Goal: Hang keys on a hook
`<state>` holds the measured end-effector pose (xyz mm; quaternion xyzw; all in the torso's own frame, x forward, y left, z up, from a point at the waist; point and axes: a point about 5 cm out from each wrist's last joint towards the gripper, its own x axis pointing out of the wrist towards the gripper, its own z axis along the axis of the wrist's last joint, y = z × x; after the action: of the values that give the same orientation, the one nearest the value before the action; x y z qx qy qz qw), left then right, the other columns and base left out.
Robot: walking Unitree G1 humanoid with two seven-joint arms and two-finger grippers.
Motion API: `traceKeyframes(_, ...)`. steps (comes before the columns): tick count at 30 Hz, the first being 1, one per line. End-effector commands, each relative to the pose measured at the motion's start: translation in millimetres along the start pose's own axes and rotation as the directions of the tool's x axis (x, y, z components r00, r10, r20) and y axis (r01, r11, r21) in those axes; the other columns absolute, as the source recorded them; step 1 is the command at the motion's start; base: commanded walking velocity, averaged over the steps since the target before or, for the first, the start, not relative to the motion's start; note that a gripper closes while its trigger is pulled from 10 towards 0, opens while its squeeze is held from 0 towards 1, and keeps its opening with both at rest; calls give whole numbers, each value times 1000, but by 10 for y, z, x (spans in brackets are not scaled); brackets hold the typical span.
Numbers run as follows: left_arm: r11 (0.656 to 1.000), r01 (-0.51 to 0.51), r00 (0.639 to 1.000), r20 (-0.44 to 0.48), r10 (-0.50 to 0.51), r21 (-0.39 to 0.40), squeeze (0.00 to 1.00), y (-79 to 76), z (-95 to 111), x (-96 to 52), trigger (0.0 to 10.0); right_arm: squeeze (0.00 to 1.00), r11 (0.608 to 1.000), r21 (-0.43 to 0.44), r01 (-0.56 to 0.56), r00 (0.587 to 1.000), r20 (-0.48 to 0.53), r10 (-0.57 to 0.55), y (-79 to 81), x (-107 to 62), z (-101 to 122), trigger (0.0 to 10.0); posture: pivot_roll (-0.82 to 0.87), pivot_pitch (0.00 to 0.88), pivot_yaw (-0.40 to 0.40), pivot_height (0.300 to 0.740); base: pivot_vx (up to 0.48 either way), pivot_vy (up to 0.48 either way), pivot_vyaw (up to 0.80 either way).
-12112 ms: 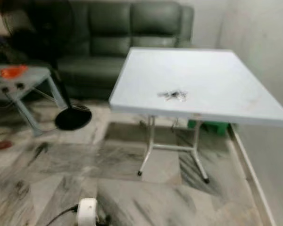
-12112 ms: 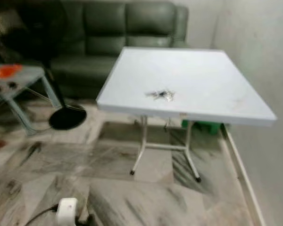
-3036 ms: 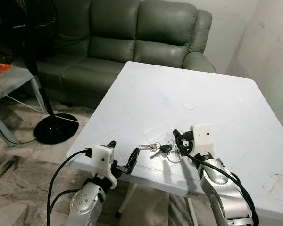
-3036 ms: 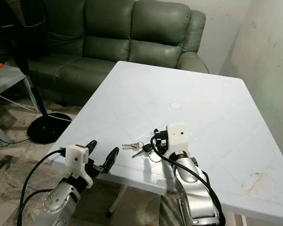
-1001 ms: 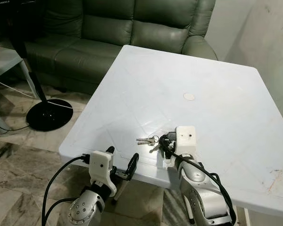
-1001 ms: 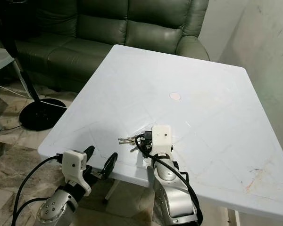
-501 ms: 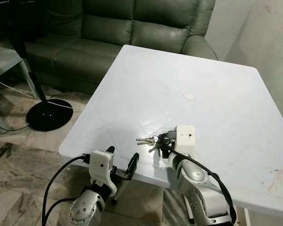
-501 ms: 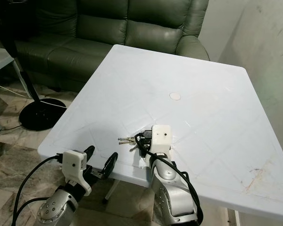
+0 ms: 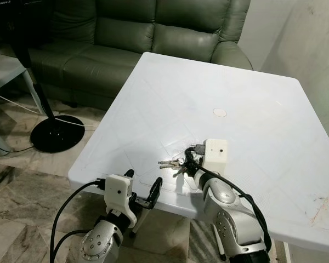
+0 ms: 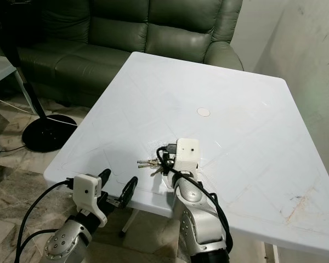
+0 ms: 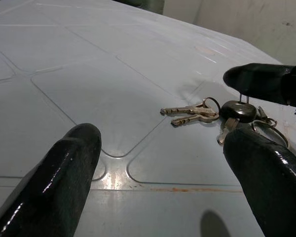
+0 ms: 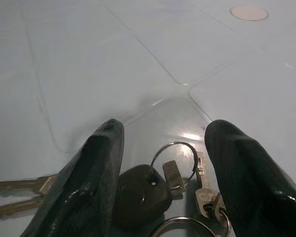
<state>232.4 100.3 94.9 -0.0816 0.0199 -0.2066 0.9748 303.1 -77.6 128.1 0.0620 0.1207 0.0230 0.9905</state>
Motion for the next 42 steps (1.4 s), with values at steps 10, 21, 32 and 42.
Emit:
traceKeyframes(10, 1000, 2, 1000, 1, -2, -2, 0, -40, 15, 16, 10000, 0, 998, 70, 1, 996, -87, 5, 300, -74, -192, 10000, 72, 126, -105, 740, 0, 0, 0)
traceKeyframes(21, 1000, -1, 1000, 4, 1, -7, 0, -31, 33, 30, 10000, 0, 998, 55, 6, 997, -79, -2, 267, -66, -185, 3020, 71, 137, -101, 740, 0, 0, 0)
traceKeyframes(32, 1000, 0, 1000, 4, 1, -10, 0, -27, 42, 42, 10000, 0, 1000, 19, 13, 995, -95, -11, 232, -83, -227, 10000, 66, 142, -97, 740, 0, 0, 0)
traceKeyframes(42, 1000, 1, 1000, 5, -1, -11, 0, -29, 46, 47, 10000, 0, 999, -17, 44, 994, -103, -46, 158, -79, -258, 10000, 64, 141, -95, 740, 0, 0, 0)
